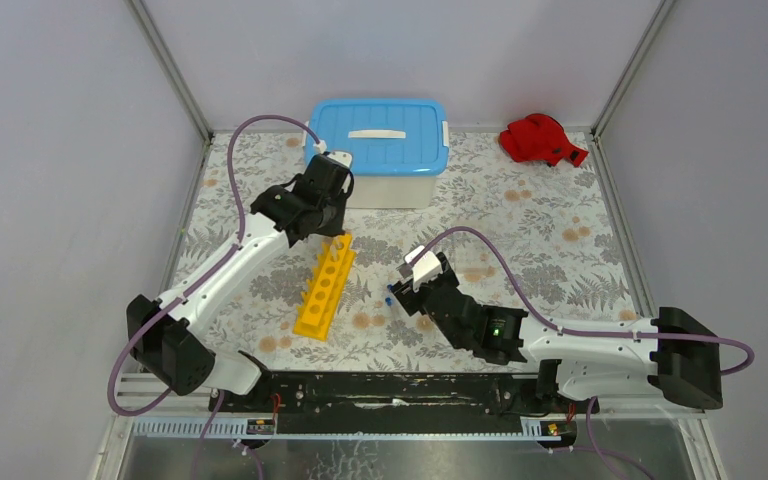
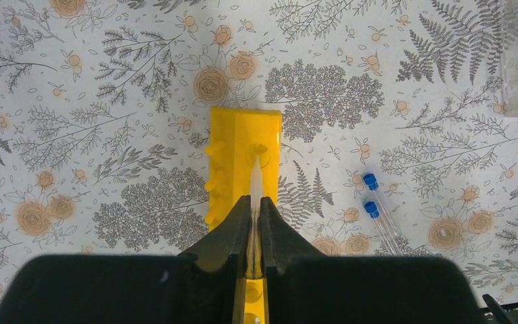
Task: Organize the chemistry lab equipment
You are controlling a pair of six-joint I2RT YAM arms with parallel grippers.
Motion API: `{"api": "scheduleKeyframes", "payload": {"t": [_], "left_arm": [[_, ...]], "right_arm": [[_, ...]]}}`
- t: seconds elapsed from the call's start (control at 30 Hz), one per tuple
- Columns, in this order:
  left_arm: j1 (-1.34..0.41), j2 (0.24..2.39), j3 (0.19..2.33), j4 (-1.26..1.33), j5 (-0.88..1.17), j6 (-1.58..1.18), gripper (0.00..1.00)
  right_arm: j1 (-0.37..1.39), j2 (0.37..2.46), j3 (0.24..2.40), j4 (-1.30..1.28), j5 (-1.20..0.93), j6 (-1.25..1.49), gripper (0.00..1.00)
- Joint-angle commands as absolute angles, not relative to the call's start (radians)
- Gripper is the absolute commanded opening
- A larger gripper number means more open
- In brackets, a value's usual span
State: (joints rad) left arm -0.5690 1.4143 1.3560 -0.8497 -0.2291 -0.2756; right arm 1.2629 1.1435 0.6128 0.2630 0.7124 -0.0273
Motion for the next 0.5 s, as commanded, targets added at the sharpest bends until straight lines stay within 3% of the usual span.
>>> {"api": "scheduleKeyframes", "payload": {"t": [0.0,0.47], "left_arm": [[-0.573,1.420,1.337,-0.783,-0.252,-0.260,0.01],[-0.572,1.431,1.282,-0.743,-0.248,-0.256,0.01]], "right_arm": [[1.249,1.132,0.614,0.315,0.703,-0.011,0.72],[1.234,1.135,0.611,0.317,0.692,-0.005,0.72]]}}
